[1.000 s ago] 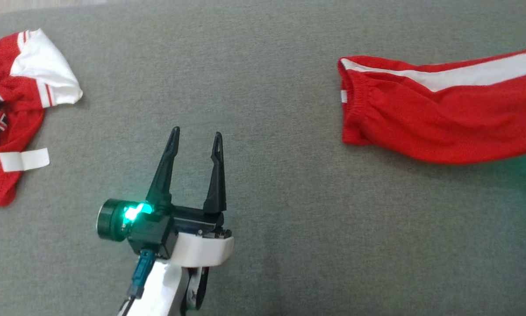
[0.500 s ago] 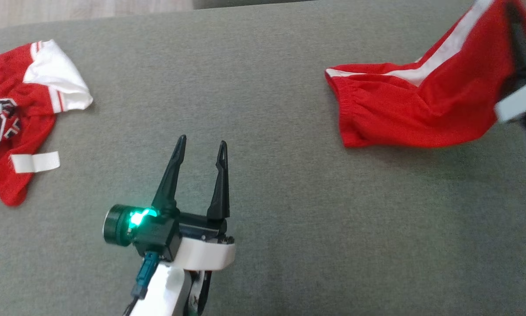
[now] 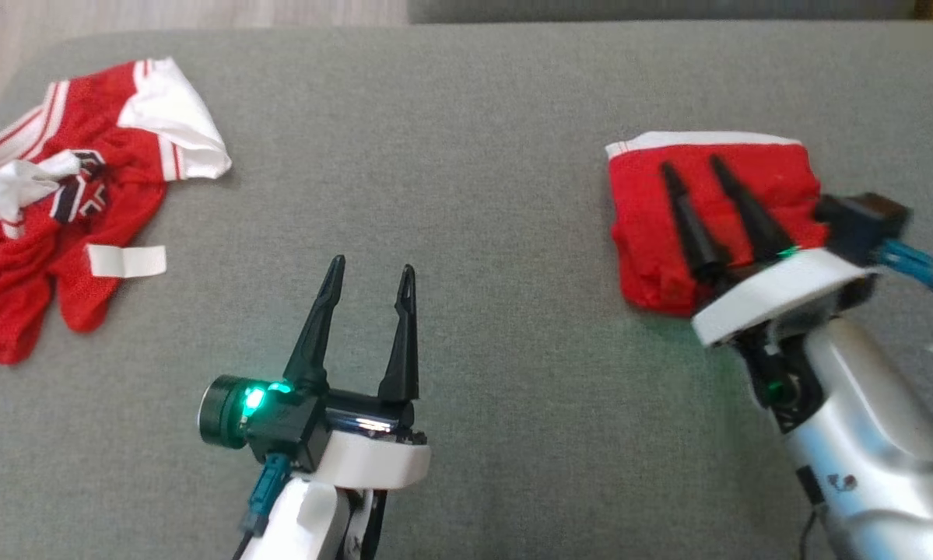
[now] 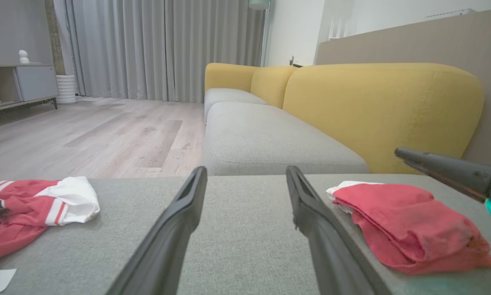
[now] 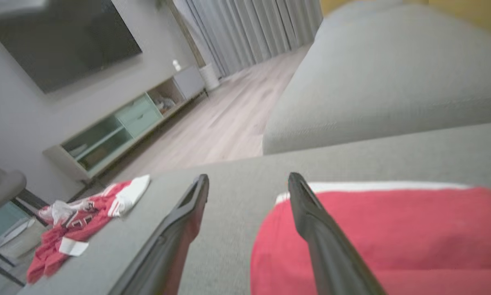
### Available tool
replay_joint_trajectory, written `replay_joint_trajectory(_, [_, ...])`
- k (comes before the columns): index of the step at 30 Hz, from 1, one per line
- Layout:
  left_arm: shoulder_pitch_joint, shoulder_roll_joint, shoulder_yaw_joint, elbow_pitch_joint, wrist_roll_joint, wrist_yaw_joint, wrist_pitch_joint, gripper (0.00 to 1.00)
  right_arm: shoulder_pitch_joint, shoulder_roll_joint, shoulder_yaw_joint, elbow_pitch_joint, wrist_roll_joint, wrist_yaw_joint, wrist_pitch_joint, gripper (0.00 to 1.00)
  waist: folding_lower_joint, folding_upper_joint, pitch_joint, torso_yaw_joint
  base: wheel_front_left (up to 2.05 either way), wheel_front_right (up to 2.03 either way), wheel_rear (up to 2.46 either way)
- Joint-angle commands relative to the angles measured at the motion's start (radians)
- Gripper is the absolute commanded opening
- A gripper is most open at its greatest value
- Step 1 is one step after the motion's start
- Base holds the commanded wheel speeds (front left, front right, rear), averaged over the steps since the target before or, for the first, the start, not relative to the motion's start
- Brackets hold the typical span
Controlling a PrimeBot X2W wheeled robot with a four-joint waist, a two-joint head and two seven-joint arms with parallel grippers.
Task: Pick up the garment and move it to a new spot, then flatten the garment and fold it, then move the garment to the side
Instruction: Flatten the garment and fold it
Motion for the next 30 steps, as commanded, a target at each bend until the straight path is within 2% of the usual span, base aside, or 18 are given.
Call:
replay_joint_trajectory(1, [-0.006,-0.003,0.027,-0.034,-0.007,0.007,-0.005,1.0,0.006,-0.006,-0.012,-0.034,-0.009,-0.001,-0.027,1.0,0.0,-0.0001,-0.019,0.008,0.0,0.0,0.0])
replay_joint_trajectory(7, [0.05,-0.003,0.048,-0.054,-0.008,0.019,-0.005,1.0,0.135,-0.071,-0.149,-0.075,-0.097,-0.001,-0.133,1.0,0.0,-0.0001,-0.085,0.005,0.0,0.0,0.0])
replay_joint_trajectory(10, [0.08,-0.003,0.061,-0.061,0.0,0.02,-0.005,1.0,0.211,-0.074,-0.235,-0.11,-0.12,-0.001,-0.159,1.0,0.0,-0.0001,-0.112,0.0,0.0,0.0,0.0])
replay_joint_trajectory(13, [0.116,-0.003,0.082,-0.078,0.013,0.025,-0.005,1.0,0.287,-0.076,-0.282,-0.142,-0.198,-0.001,-0.177,1.0,0.0,-0.0001,-0.146,-0.014,0.0,0.0,0.0])
replay_joint_trajectory(17, [0.187,-0.003,0.12,-0.109,0.031,0.043,-0.005,1.0,0.387,-0.038,-0.309,-0.176,-0.31,-0.001,-0.189,1.0,0.0,-0.0001,-0.203,-0.039,0.0,0.0,0.0])
replay_joint_trajectory(22, [0.26,-0.003,0.154,-0.133,0.071,0.051,-0.005,1.0,0.491,0.038,-0.362,-0.286,-0.403,-0.001,-0.19,1.0,0.0,-0.0001,-0.225,-0.052,0.0,0.0,0.0])
replay_joint_trajectory(24, [0.275,-0.003,0.164,-0.139,0.094,0.054,-0.005,1.0,0.535,0.05,-0.351,-0.303,-0.444,-0.001,-0.19,1.0,0.0,-0.0001,-0.23,-0.049,0.0,0.0,0.0])
replay_joint_trajectory(30, [0.316,-0.003,0.187,-0.126,0.109,0.061,-0.005,1.0,0.585,0.073,-0.306,-0.281,-0.469,-0.001,-0.19,1.0,0.0,-0.0001,-0.241,-0.044,0.0,0.0,0.0])
